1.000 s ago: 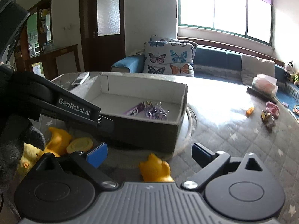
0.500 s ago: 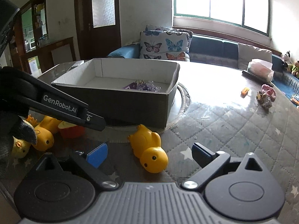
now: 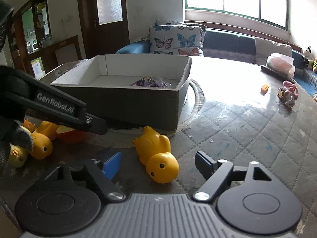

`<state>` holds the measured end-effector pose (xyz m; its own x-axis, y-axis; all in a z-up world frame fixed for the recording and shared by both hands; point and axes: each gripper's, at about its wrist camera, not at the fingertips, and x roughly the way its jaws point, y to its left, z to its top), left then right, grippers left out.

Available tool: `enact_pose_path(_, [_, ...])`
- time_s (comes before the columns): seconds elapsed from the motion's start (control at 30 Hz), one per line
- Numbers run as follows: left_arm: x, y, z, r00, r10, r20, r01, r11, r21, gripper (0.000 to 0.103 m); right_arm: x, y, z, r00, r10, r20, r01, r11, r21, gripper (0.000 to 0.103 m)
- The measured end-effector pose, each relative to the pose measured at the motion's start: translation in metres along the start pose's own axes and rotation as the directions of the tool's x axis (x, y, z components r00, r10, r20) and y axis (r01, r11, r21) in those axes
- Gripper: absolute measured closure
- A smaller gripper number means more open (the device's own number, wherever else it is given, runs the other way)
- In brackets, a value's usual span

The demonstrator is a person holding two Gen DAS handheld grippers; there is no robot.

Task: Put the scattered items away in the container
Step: 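Move both grippers down to the yellow rubber duck beside the box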

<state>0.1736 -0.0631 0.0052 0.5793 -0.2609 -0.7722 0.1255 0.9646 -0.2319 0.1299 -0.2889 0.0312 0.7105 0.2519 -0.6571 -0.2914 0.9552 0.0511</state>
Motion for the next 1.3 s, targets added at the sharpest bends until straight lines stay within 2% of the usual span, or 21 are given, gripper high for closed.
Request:
enact_pose_path(0.07, [0.002,-0.001,0.001,1.0,-0.01,-0.011,0.01,1.0,-0.007,0.073,0.001,0.001,-0.001,1.0,0.005,-0.009,-0.005,1.0,-0.001,0.032])
enact_pose_path(0.2, [0.004,-0.005,0.003,0.999,-0.036,-0.019,0.036,0.999,-0.01,0.073,0.003,0.001,-0.003,1.0,0.013,-0.02,-0.013,1.0,-0.002,0.038])
enact_pose_path(0.27, [0.005,-0.009,0.005,0.999,-0.049,-0.021,0.049,0.999,-0.011,0.073,0.003,0.001,-0.004,1.0,0.017,-0.025,-0.017,1.0,0.003,0.046])
enact_pose_path(0.53, [0.012,-0.019,0.011,0.995,-0.099,-0.027,0.098,0.995,-0.027,0.073,0.005,-0.001,-0.007,0.999,0.029,-0.035,-0.028,0.999,0.024,0.057])
enact_pose_path(0.87, [0.025,-0.02,0.016,0.991,-0.12,-0.054,0.116,0.991,-0.06,0.072,0.005,-0.002,-0.008,0.999,0.036,-0.027,-0.035,0.999,0.03,0.067])
enact_pose_path(1.3, [0.035,-0.024,0.022,0.987,-0.145,-0.069,0.138,0.986,-0.094,0.072,0.006,0.001,-0.009,0.999,0.038,-0.022,-0.038,0.999,0.015,0.067])
